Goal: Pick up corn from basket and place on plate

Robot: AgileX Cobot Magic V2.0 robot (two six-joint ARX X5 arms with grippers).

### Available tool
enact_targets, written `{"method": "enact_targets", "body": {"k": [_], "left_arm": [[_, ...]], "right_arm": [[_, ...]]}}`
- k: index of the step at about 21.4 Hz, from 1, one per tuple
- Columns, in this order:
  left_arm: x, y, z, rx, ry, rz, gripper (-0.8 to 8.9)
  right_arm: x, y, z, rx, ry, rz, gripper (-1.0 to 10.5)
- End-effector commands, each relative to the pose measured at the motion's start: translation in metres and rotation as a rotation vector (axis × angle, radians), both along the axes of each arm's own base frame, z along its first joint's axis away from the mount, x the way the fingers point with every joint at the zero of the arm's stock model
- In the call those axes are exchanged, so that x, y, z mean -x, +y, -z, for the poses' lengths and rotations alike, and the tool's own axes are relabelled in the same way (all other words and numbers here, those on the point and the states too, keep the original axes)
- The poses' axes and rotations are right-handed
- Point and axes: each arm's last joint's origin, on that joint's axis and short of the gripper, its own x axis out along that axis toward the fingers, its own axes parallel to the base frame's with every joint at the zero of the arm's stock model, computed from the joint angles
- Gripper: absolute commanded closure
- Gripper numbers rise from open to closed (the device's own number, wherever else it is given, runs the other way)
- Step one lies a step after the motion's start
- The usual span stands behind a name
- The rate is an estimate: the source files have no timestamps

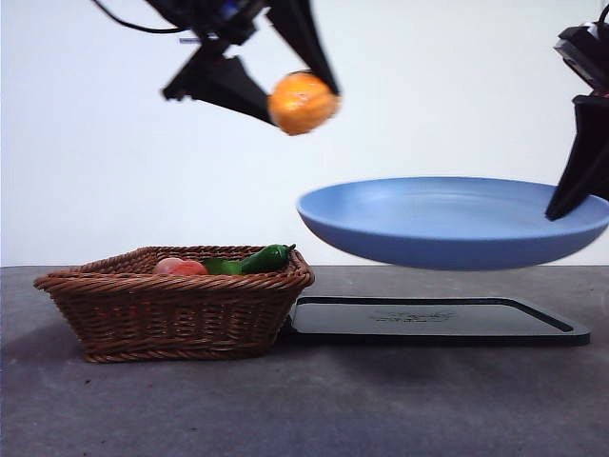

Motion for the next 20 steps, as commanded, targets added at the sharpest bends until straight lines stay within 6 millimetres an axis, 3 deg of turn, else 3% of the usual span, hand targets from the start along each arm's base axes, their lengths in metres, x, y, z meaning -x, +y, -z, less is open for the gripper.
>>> {"method": "enact_targets", "body": {"k": [1,5,8,12,20], "left_arm": [[0.004,-0.027,0.016,-0.051,-0.027,0.121,5.83],[0.009,-0.057,0.046,-0.108,0.007,0.213,5.82],[0.011,-0.064,0.057,-0.135,0.018,0.242,5.75],[0.013,-0.066,0.058,-0.138,0.014,0.251,4.77],[0.014,-0.064,0.053,-0.129,0.005,0.250,4.62]], "right_arm": [[-0.005,0.001,-0.004,-0.040,-0.002,0.002,9.4],[-0.004,0.001,-0.004,-0.045,0.004,-0.001,9.4],[-0.004,0.001,-0.004,-0.044,0.005,-0.003,9.4],[-0.004,0.001,-0.004,-0.043,0.000,-0.004,9.4],[-0.005,0.001,-0.004,-0.041,-0.006,-0.004,9.4]]}}
